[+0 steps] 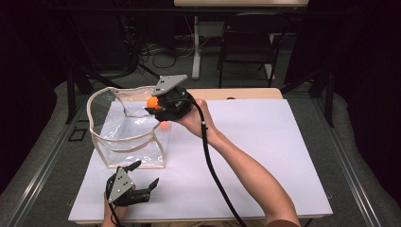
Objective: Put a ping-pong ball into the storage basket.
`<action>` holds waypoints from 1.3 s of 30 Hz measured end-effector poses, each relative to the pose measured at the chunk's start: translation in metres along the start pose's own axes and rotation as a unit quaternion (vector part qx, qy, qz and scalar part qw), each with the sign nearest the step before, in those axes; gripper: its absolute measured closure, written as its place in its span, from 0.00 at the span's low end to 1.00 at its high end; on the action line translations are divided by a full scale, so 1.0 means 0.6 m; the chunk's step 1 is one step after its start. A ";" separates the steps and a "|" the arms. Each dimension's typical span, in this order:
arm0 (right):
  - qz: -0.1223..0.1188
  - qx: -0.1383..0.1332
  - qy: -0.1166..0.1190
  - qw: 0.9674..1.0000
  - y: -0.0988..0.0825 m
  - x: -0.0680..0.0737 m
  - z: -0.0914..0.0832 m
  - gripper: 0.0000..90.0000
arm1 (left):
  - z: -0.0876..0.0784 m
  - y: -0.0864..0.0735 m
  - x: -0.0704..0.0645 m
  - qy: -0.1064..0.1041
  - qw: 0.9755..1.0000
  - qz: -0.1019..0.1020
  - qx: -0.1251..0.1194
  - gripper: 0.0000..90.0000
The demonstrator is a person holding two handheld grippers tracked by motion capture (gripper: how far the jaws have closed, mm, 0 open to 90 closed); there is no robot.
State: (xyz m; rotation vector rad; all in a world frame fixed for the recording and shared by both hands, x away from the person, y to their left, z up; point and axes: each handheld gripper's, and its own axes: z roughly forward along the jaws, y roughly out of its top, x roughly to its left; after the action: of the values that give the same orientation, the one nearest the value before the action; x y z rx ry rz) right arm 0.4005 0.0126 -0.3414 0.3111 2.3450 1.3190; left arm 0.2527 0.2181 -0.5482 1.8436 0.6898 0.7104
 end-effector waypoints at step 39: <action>0.003 0.026 0.012 1.000 -0.004 0.007 0.031 0.57 | -0.001 0.000 0.000 0.001 1.000 0.000 -0.001 0.18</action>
State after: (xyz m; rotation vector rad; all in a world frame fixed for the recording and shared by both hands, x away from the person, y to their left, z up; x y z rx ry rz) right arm 0.4056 0.0268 -0.3528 0.3201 2.4029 1.2712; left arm 0.2525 0.2185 -0.5480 1.8416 0.6909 0.7119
